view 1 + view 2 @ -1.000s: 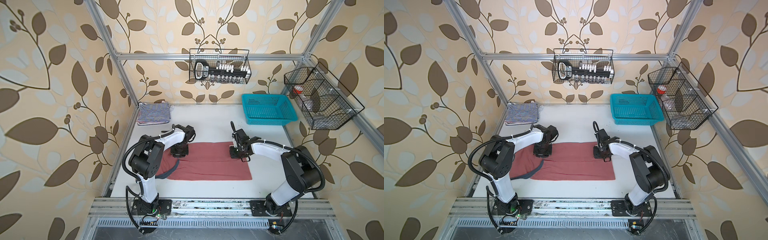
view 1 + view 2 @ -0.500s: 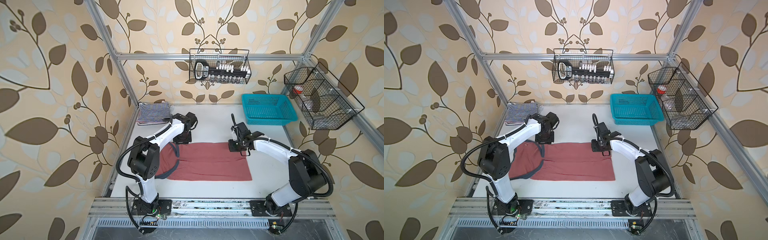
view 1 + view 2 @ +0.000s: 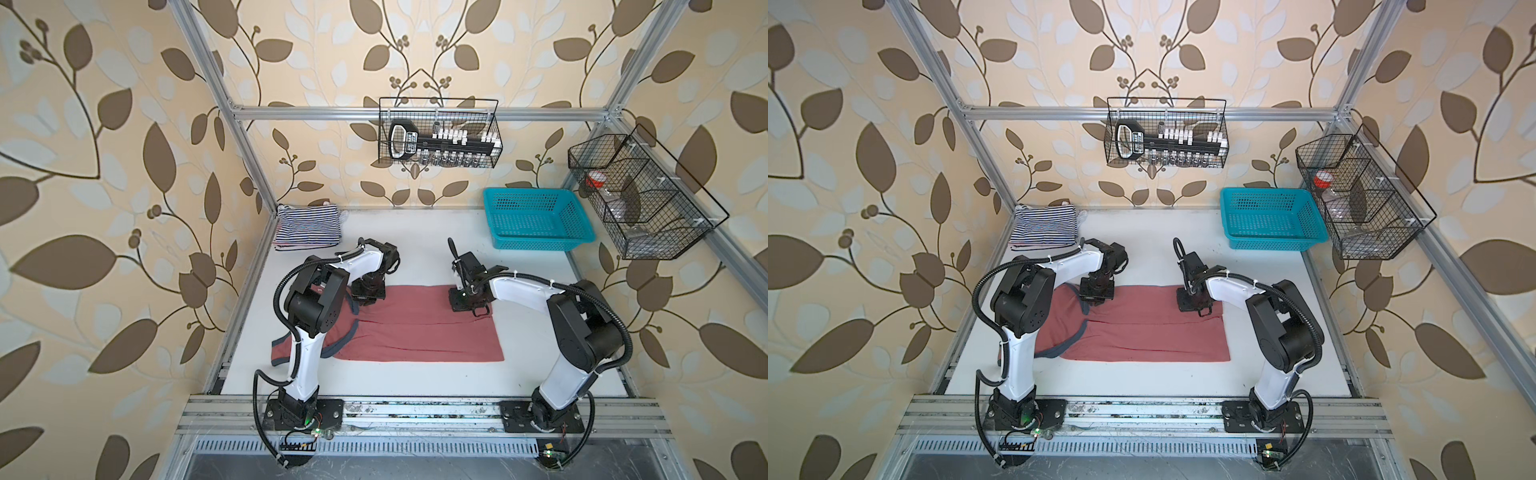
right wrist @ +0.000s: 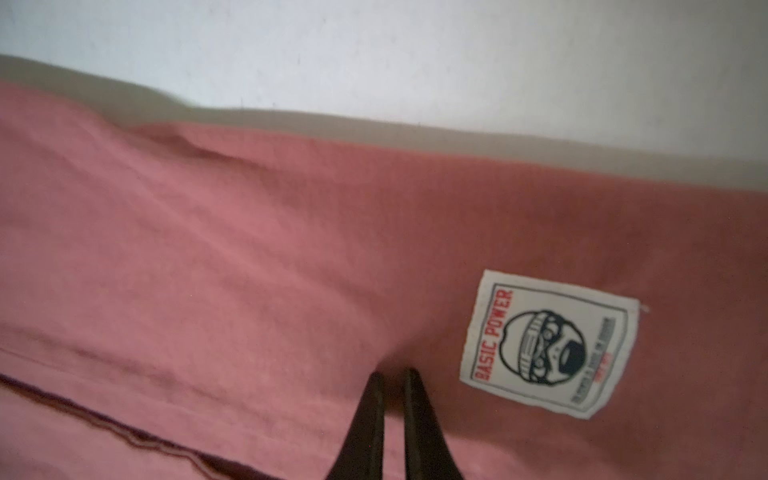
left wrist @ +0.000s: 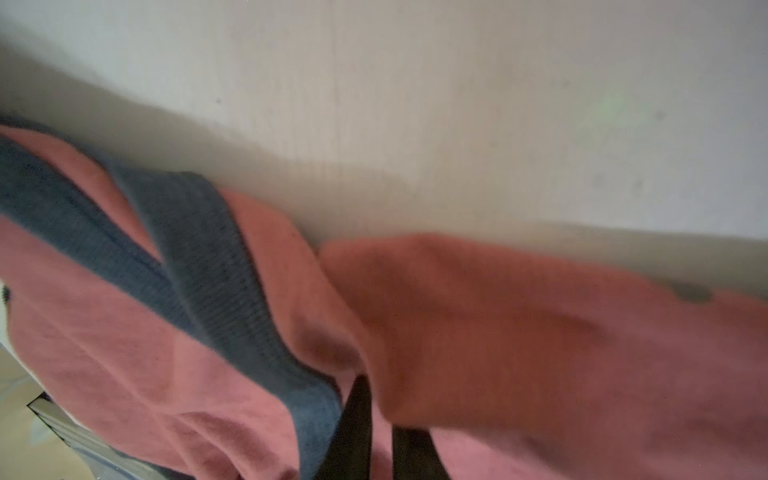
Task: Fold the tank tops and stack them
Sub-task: 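Lift the far edge with both grippers and swing it toward the robot, then drag the top lengthwise toward the robot with both grippers, laying it flat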
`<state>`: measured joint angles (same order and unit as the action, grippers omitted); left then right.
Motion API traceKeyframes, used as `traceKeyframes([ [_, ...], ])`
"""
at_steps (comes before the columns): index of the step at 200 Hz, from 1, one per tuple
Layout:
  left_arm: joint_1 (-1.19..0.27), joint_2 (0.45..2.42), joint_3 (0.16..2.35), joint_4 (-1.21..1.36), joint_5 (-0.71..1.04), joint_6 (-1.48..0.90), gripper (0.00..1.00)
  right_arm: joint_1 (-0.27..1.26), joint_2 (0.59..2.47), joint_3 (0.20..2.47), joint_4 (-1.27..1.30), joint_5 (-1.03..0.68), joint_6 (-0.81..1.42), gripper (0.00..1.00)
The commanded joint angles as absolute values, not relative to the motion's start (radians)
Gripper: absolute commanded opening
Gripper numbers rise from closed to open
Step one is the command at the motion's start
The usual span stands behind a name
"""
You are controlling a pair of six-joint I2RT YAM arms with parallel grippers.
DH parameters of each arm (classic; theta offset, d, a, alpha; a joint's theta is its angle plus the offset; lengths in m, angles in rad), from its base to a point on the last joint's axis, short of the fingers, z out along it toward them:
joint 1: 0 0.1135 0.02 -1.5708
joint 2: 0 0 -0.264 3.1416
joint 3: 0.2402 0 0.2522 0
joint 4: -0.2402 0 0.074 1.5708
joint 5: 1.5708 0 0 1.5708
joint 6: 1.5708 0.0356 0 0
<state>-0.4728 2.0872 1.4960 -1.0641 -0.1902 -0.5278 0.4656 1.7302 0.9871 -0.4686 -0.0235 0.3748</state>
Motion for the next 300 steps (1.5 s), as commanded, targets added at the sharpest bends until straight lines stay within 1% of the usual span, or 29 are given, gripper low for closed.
traceKeyframes([
  [1, -0.483, 2.182, 1.532, -1.024, -0.134, -0.522, 0.09, 0.481, 1.701, 0.910, -0.544, 0.048, 0.414, 0.14],
  [21, -0.502, 2.254, 1.600, -1.037, -0.123, -0.522, 0.06, 0.486, 1.655, 0.856, -0.581, 0.097, 0.467, 0.14],
  [49, -0.541, 2.359, 1.726, -1.075, -0.111, -0.514, 0.05, 0.492, 1.573, 0.794, -0.585, 0.066, 0.519, 0.14],
  [78, -0.588, 2.461, 1.861, -1.112, -0.090, -0.497, 0.03, 0.497, 1.515, 0.758, -0.607, 0.100, 0.549, 0.16],
  [118, -0.616, 2.564, 2.041, -1.141, -0.072, -0.464, 0.03, 0.494, 1.517, 0.757, -0.619, 0.096, 0.554, 0.16],
  [135, -0.620, 2.606, 2.153, -1.149, -0.055, -0.449, 0.03, 0.496, 1.526, 0.754, -0.622, 0.088, 0.560, 0.16],
  [190, -0.622, 2.759, 2.442, -1.150, 0.014, -0.431, 0.01, 0.514, 1.495, 0.676, -0.603, 0.057, 0.625, 0.17],
  [237, -0.623, 2.785, 2.504, -1.004, 0.055, -0.453, 0.00, 0.559, 1.520, 0.635, -0.584, 0.020, 0.672, 0.19],
  [272, -0.611, 2.823, 2.576, -0.929, 0.040, -0.466, 0.00, 0.629, 1.555, 0.591, -0.508, -0.075, 0.732, 0.19],
  [300, -0.582, 2.838, 2.579, -0.857, 0.065, -0.499, 0.00, 0.702, 1.579, 0.567, -0.400, -0.170, 0.807, 0.19],
])
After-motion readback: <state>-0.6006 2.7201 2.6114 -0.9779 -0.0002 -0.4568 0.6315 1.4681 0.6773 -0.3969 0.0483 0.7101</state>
